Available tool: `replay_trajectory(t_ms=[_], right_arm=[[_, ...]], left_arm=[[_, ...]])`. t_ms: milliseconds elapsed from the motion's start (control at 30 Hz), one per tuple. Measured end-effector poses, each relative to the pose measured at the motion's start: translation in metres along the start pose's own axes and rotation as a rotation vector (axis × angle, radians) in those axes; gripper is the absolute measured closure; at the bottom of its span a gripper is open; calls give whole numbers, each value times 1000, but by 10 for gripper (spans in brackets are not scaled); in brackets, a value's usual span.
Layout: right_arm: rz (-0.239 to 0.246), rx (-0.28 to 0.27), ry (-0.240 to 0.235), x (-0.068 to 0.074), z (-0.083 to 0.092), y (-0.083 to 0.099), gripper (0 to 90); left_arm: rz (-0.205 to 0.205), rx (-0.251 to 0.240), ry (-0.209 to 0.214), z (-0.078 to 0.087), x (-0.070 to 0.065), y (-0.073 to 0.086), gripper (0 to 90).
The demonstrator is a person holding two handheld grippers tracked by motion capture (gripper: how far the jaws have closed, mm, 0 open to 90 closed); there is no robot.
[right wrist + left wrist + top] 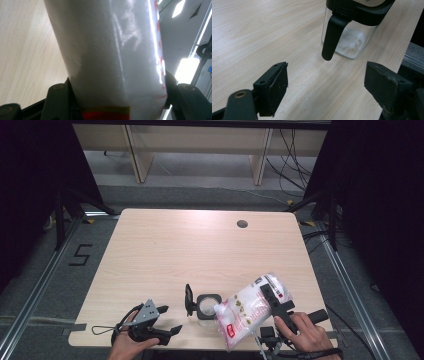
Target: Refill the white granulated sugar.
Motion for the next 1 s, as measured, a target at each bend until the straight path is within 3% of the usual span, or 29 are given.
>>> replay_trajectory(t_ms=[33,67,100,200,333,467,500,567,600,633,667,733,767,900,933,1000], right_arm=[[16,-8,4,-1,-1,0,417],[6,-3,2,-1,0,-1,417],[-11,6,-6,1,0,0,416],[-4,3,-3,-1,1,-1,416],[6,-2,0,-2,1,-1,416],[-39,7,-6,1,2,-2,416],[1,1,-5,-2,1,-1,416],[-9,2,2,-1,0,0,416],[-20,11,-4,0,1,0,416],[1,7,-8,-1,0,2,416],[-21,15,-12,1,0,2,416],[-2,9,-1,-2,0,3,416],[7,10,-6,-2,1,4,416],[-29,14,1,-1,4,2,416],[9,0,2,-4,3,2,416],[-10,-2,1,-3,4,0,416]], left_arm=[[1,-4,0,0,0,0,186],[31,-4,-5,0,-1,1,186],[31,-1,-7,0,-1,1,186],[35,-4,-4,-1,-1,1,186],[32,-2,-8,-1,-1,1,185],[26,-6,-12,0,-1,1,185],[35,-6,-5,0,-1,1,185],[9,-8,-9,0,0,0,185],[31,-5,-6,0,-1,1,185],[30,-2,-8,0,-1,1,185],[29,-2,-9,0,-1,1,185],[30,-7,-11,0,-1,1,185],[7,-9,-5,0,0,0,185],[14,-7,-9,0,0,0,185],[27,-8,-13,0,-1,1,185],[24,-10,-11,0,-1,1,185]])
Point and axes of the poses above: each handheld gripper's, and its own axes: z roughly backward along the jaws, y roughly out of its underside, x roughly to its left, the point moved 1 cm from there along -z, roughly forward along the jaws, and after that the axes turned 1 degree about -y, right-handed, at the moved point
